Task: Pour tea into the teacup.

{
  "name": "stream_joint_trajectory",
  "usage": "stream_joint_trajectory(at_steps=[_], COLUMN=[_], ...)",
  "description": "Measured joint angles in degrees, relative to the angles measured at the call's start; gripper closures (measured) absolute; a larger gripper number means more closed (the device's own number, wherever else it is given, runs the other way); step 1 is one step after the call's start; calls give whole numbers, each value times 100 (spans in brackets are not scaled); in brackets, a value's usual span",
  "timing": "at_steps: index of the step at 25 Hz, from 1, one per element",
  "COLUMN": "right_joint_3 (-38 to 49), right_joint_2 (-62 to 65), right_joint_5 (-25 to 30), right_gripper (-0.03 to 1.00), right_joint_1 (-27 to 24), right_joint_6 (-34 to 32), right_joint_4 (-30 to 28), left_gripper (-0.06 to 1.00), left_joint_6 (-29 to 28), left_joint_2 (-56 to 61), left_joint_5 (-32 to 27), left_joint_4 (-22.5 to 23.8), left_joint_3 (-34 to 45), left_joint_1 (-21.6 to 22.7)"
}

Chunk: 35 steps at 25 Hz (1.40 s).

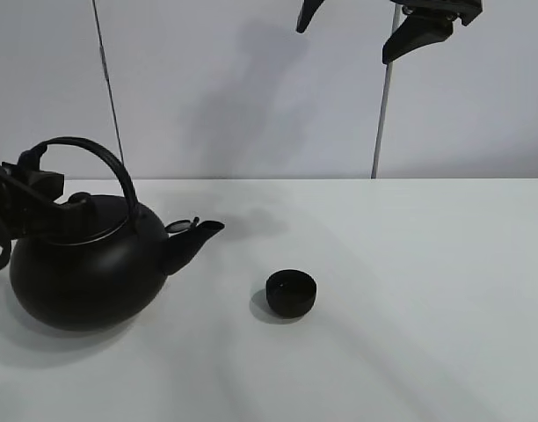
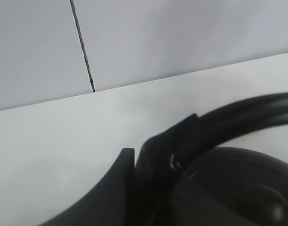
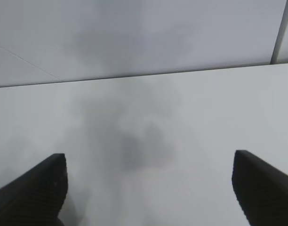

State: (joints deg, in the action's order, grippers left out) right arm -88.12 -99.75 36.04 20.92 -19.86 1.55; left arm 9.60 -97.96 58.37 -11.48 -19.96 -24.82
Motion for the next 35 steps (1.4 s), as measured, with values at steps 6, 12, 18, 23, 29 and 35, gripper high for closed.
stream_joint_trajectory(at_steps=[6,12,18,23,29,35], right_joint_3=[0,0,0,0,0,0], right_joint_2=[0,0,0,0,0,0], right_joint_5=[0,0,0,0,5,10], right_gripper=[31,31,31,31,31,31], right_joint_1=[0,0,0,0,0,0], right_joint_6=[0,0,0,0,0,0], right_joint_4=[0,0,0,0,0,0], left_gripper=[85,85,85,85,84,76], left_joint_6=[-162,-232,-244,-257,-264,-392], left_joint_2=[0,-158,-481,-508,-510,-510], left_joint_5=[18,104,171,203,209,463], left_joint_4=[167,266,429,447,513,841], left_joint_3=[158,158,158,158,158,133], left_joint_1=[0,0,0,0,0,0])
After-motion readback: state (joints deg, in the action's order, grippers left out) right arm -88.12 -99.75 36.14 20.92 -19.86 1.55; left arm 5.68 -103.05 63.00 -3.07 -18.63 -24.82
